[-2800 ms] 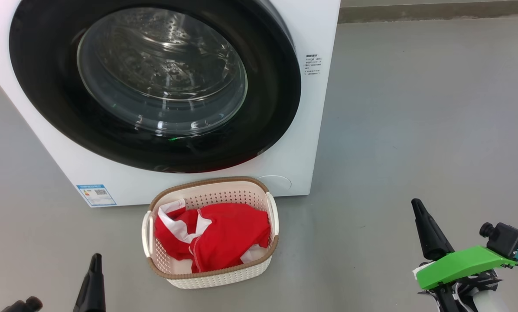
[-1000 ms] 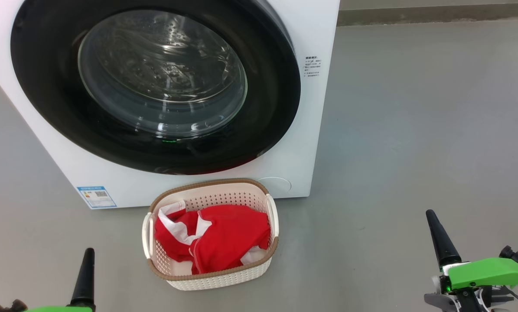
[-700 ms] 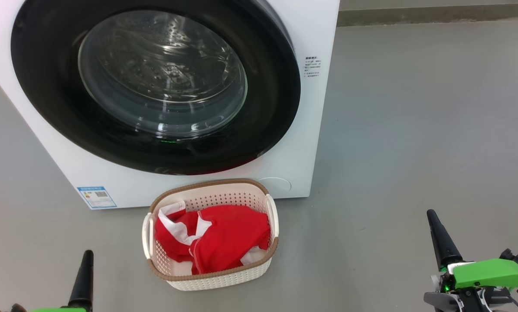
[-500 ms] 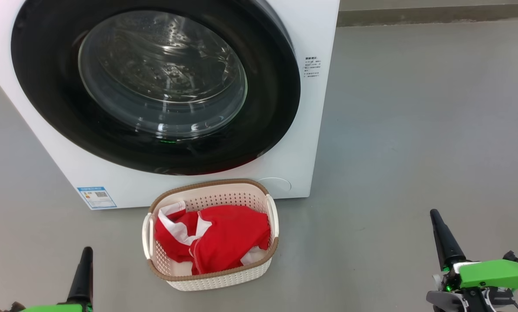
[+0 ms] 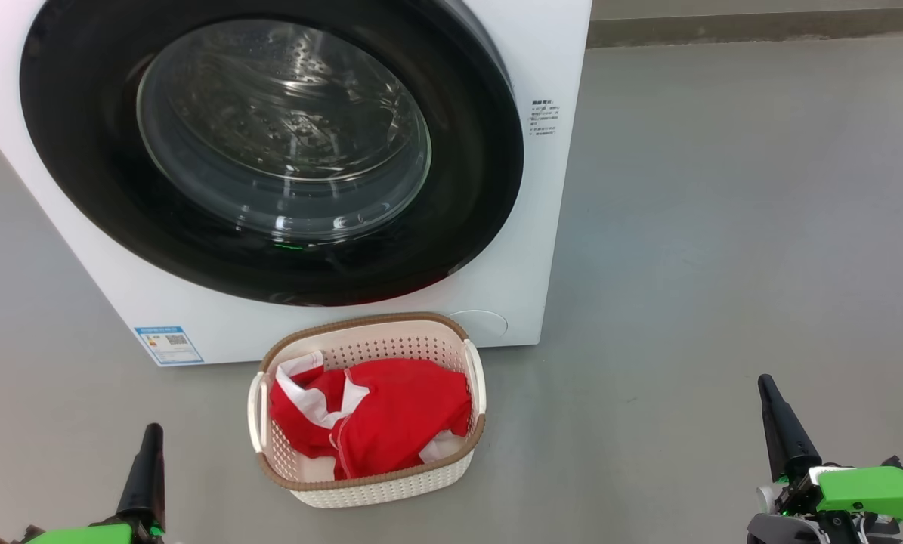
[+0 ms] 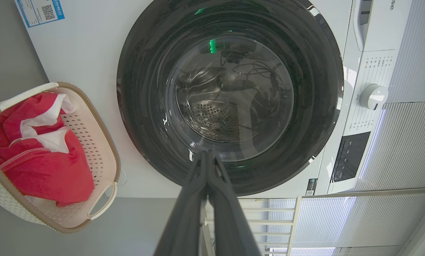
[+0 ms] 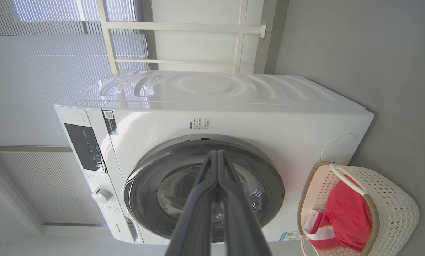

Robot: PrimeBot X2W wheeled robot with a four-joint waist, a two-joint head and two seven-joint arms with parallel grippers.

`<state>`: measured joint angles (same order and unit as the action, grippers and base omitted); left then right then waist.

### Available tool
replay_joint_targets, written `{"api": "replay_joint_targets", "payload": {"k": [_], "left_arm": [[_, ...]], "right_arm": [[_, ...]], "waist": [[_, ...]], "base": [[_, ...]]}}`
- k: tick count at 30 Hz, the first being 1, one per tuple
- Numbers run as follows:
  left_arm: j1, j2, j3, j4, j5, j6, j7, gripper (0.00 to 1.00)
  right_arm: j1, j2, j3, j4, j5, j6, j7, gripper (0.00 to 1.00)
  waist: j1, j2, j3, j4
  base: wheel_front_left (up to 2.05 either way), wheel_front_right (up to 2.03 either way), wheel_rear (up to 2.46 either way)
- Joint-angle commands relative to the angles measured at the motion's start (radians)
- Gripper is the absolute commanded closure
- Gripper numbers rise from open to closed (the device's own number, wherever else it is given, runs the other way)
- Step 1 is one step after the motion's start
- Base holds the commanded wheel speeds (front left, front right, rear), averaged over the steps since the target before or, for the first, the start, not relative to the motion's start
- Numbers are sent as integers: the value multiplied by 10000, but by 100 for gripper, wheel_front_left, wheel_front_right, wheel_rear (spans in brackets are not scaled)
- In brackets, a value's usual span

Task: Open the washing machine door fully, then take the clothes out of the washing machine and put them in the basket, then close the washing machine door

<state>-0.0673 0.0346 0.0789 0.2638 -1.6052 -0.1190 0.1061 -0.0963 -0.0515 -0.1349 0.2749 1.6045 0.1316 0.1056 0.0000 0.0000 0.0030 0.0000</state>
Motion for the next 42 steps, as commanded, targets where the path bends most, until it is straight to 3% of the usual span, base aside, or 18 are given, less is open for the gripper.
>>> {"api": "replay_joint_targets", "payload": {"k": [1,42], "left_arm": [[-409,164,349,-183,-33,-117,71,100],[-409,160,355,-184,-28,-117,76,100]], "right_arm": [[-115,-2,220,-302,49,-9,69,100],[-116,5,210,-301,40,-9,77,100]], "waist": [[0,0,0,0],[0,0,0,0]], "base": [[0,0,0],[0,0,0]]}}
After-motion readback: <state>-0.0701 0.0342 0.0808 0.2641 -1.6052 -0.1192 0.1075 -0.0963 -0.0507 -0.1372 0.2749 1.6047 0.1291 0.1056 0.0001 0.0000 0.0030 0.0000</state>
